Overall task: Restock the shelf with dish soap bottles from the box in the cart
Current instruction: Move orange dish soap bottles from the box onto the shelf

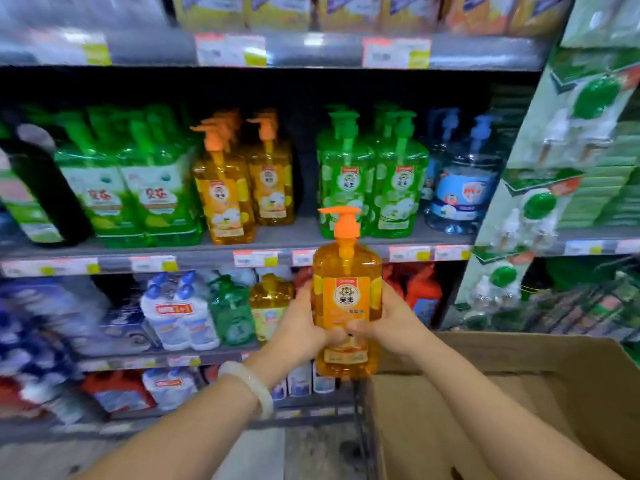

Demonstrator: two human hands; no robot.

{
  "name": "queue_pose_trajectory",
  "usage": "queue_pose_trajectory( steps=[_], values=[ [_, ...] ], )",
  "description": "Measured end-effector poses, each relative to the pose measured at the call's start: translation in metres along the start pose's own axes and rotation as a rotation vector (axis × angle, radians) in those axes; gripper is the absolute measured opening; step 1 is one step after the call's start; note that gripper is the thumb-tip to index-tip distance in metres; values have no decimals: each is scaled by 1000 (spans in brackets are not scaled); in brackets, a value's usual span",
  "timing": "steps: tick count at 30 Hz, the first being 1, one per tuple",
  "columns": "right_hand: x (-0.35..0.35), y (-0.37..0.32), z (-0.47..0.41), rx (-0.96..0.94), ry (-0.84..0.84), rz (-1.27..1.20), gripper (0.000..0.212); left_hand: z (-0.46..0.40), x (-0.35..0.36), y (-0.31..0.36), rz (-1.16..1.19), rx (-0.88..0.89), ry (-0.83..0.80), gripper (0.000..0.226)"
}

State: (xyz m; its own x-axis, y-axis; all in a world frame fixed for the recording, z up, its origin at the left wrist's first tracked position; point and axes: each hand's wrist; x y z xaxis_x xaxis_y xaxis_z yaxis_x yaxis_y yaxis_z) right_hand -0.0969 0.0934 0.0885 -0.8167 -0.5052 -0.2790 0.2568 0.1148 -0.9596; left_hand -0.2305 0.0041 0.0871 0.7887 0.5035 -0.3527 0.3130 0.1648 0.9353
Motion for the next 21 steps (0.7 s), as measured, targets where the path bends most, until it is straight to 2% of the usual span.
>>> queue_pose_trajectory(
  steps=[4, 8, 14, 21],
  values=[
    [49, -40, -19, -96, -47, -22, 69, -12, -62, 3, -41, 41, 94, 81],
    [73, -71, -44, -204, -75, -42, 66, -31, -96, 10, -34, 105, 178, 82],
    [88, -97, -105, -399, -40, -42, 66, -89, -112, 21, -37, 166, 273, 86],
    [91, -98, -187, -473, 35, -4, 66, -167, -106, 20, -161, 198, 349, 82]
  ],
)
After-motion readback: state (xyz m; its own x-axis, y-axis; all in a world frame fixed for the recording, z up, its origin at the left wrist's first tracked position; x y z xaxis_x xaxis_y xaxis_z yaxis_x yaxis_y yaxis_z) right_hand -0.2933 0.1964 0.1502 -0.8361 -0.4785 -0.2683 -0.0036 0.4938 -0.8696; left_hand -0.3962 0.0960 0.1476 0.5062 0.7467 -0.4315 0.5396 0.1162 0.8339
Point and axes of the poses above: each hand's wrist, its own z-axis away from the middle knuckle, its own x-axis out of the palm, y = z × x, and after that the axes turned 8 degrees about y, right-handed
